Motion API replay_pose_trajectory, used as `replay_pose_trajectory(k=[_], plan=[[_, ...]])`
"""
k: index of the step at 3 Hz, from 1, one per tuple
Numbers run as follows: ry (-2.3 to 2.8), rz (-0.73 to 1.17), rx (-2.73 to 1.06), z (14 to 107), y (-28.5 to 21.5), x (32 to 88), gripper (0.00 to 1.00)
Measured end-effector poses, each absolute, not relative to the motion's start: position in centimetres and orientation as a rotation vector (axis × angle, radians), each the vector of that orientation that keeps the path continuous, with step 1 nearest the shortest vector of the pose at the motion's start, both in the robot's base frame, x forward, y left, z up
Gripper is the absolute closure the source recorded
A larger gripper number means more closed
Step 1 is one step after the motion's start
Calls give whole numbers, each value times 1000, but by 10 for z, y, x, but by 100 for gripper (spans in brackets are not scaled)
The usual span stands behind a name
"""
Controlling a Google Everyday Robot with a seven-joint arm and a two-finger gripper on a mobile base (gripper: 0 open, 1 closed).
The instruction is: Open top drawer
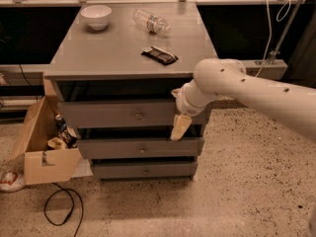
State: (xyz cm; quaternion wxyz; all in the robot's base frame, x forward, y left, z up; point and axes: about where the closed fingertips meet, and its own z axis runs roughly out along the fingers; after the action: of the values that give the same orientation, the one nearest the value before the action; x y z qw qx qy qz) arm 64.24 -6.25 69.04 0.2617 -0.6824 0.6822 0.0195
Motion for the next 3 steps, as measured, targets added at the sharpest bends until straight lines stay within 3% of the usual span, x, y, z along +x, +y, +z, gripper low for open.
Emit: replay_pose_trajectory(k=[2, 3], plan=[[1857, 105, -1934, 661, -33, 692, 0], [1890, 151, -1949, 642, -31, 704, 8]])
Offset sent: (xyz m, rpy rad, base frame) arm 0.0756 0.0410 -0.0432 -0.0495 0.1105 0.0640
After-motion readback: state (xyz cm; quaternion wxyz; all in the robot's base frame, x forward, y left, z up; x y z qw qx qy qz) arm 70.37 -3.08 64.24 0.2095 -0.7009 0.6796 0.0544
